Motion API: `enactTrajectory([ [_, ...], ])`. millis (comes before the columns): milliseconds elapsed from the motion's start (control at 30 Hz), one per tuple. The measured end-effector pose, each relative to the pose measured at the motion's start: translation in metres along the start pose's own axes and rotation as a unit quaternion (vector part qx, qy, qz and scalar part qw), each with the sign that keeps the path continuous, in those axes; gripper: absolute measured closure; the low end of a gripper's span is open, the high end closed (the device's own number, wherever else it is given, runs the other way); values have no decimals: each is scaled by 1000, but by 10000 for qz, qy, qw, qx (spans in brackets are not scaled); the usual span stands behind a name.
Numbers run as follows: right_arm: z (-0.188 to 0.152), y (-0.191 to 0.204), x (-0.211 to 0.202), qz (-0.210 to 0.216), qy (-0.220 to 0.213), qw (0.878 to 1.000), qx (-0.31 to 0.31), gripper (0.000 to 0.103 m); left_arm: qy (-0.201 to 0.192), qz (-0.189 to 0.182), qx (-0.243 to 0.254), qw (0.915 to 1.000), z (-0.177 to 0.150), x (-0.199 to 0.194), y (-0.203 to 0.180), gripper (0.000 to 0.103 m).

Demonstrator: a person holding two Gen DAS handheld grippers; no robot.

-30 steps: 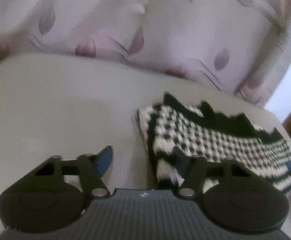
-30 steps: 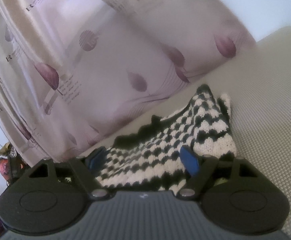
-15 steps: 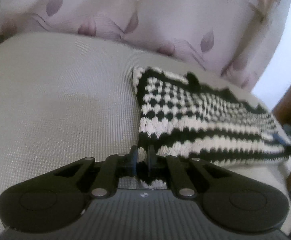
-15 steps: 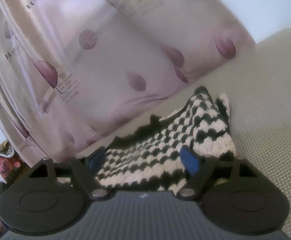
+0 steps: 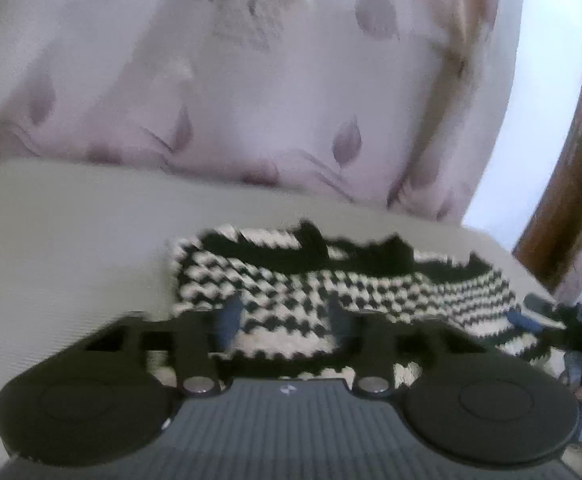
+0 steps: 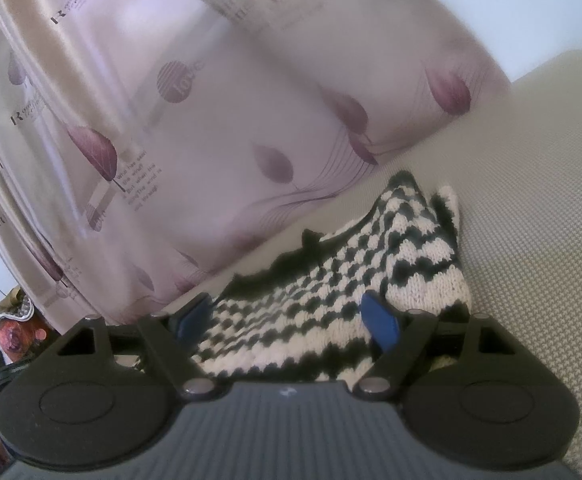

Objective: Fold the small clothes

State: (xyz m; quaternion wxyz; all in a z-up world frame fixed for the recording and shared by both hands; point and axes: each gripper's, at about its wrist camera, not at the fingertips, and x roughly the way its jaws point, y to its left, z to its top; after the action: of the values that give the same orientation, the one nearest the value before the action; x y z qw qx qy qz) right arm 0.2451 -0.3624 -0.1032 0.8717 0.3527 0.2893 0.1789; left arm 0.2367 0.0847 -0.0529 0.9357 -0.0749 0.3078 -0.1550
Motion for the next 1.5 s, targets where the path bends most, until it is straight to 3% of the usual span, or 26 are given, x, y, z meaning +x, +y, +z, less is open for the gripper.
enactTrajectory([
  [100, 0, 3, 1, -109, 8, 9999, -78, 22, 45, -13, 146, 9999, -4, 26, -6, 74],
  [167, 0, 8, 4, -272, 138, 9993, -208, 22, 60, 176, 172, 9997, -5, 41, -2, 74],
  [300, -6, 28, 9, -697, 587, 9918, -900, 22, 74, 692, -353, 9969, -5, 65, 39, 74],
  [367, -10, 32, 7, -775, 732, 9886, -1067, 22, -51, 360, -898, 9953, -10, 62, 60, 75],
  [500, -8, 32, 6, -789, 823, 9876, -1076, 22, -284, 391, -599, 9970, -20, 55, 54, 74],
  [567, -3, 40, 7, -679, 765, 9890, -1067, 20, -317, 502, -350, 9976, -22, 55, 45, 68],
  [633, 3, 54, 8, -486, 617, 9888, -1265, 20, -303, 621, -98, 9976, -22, 57, 36, 52],
  [733, 16, 69, 28, -649, 595, 9830, -1610, 20, -237, 827, 224, 9960, -21, 60, 22, 34],
  [833, 27, 65, 53, -1030, 538, 9794, -1649, 20, -189, 1011, 371, 9940, -21, 61, 17, 31],
  [967, 24, 47, 85, -1791, 862, 9619, -1878, 22, -170, 1038, 368, 9938, -21, 62, 17, 31],
  [1133, 2, 50, 91, -2045, 878, 9364, -2715, 22, -152, 1113, 429, 9927, -21, 63, 14, 29],
  [1233, 5, 48, 83, -1979, 819, 9440, -2509, 21, -156, 1147, 443, 9923, -21, 63, 13, 28],
  [1367, 0, 65, 56, -1966, 269, 9477, -2502, 21, -146, 1219, 473, 9913, -21, 63, 12, 26],
  [1433, -7, 73, 45, -1907, 261, 9481, -2531, 16, -127, 1469, 459, 9880, -21, 64, 11, 3],
  [1500, -13, 74, 42, -2030, 344, 9441, -2574, 14, -143, 1641, 387, 9856, -21, 64, 13, 3],
])
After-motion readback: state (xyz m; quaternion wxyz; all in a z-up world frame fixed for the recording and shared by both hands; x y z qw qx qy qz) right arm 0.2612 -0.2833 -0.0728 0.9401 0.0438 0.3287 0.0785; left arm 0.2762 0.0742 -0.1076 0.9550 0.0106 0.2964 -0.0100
